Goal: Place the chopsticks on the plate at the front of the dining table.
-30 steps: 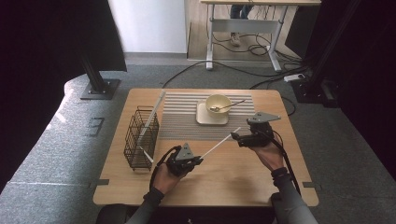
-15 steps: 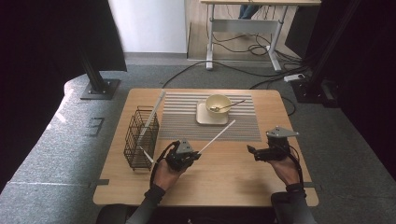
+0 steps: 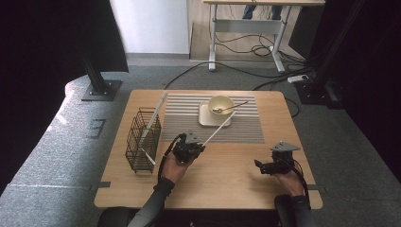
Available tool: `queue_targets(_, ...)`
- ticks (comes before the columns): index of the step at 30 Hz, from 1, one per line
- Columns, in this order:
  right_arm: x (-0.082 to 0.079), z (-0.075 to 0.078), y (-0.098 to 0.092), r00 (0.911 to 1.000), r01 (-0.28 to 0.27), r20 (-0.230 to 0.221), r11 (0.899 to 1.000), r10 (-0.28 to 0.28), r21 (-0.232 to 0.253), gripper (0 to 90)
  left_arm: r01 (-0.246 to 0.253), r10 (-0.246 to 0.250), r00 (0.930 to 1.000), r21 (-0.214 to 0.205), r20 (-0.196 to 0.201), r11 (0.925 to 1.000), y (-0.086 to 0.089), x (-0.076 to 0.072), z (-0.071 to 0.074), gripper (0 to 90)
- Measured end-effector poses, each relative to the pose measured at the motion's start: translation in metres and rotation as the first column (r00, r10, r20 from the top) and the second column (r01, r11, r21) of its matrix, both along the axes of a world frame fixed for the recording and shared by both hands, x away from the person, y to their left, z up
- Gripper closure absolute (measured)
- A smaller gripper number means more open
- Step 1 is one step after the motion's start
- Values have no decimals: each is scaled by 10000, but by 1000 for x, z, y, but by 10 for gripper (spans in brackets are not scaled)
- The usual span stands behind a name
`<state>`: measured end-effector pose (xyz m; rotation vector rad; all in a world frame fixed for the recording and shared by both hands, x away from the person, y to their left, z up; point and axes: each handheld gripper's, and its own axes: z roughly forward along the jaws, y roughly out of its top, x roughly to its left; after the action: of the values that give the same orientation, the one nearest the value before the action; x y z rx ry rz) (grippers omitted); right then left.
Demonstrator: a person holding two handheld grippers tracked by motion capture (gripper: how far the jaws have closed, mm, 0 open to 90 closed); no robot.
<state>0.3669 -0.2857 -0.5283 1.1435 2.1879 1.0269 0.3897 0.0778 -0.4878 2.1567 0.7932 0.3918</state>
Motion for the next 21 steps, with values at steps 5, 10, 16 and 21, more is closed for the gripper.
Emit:
queue_targets(5, 1, -11, 0, 9997, -18, -238, 9997, 13, -225, 0, -352, 352, 9994, 30, -17, 9994, -4, 12, 3, 859)
queue_targets(10, 1, -19, -4, 9991, 9, -433, 9995, -22, -303, 0, -652, 653, 9979, 192, -31, 9977, -7, 24, 6, 858)
queue_targets(16, 4, -30, -5, 9970, -2, -771, 9984, -42, -573, 0, -971, 974, 9952, 354, -67, 9946, -10, 39, 11, 859)
queue_targets(21, 5, -35, -4, 9958, -98, -915, 9989, 55, -468, 0, -1201, 1207, 9926, 426, -124, 9919, -11, 51, 14, 859)
